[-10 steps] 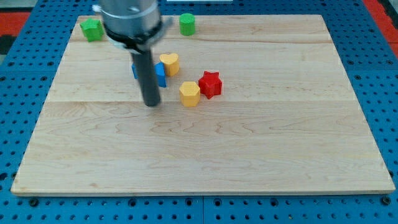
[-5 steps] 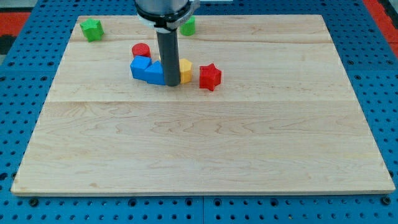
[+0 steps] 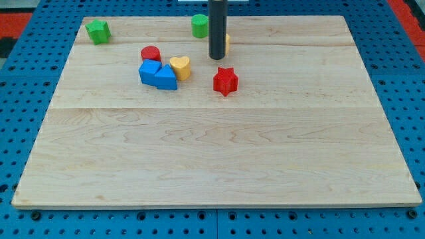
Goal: Push yellow hexagon to the top side of the board
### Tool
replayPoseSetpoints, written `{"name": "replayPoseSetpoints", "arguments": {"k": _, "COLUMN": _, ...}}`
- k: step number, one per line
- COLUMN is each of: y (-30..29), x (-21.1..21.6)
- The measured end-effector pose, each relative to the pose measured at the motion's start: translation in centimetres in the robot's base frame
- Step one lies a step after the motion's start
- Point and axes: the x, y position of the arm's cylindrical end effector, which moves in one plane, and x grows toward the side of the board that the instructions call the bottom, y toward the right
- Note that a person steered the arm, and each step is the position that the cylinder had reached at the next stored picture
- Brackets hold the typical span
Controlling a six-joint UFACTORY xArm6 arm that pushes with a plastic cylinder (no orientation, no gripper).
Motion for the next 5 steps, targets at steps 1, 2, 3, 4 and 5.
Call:
{"name": "replayPoseSetpoints", "arguments": {"k": 1, "y": -0.9, "x": -1.6}}
{"name": "replayPoseSetpoints", "arguments": {"k": 2, "y": 3.4, "x": -3.5}}
{"name": "replayPoseSetpoints", "arguments": {"k": 3, "y": 9.0, "x": -3.8}}
{"name": "replayPoseSetpoints", "arguments": {"k": 4, "y": 9.9, "x": -4.7}}
{"name": "replayPoseSetpoints", "arguments": {"k": 5, "y": 5.3, "x": -5.1}}
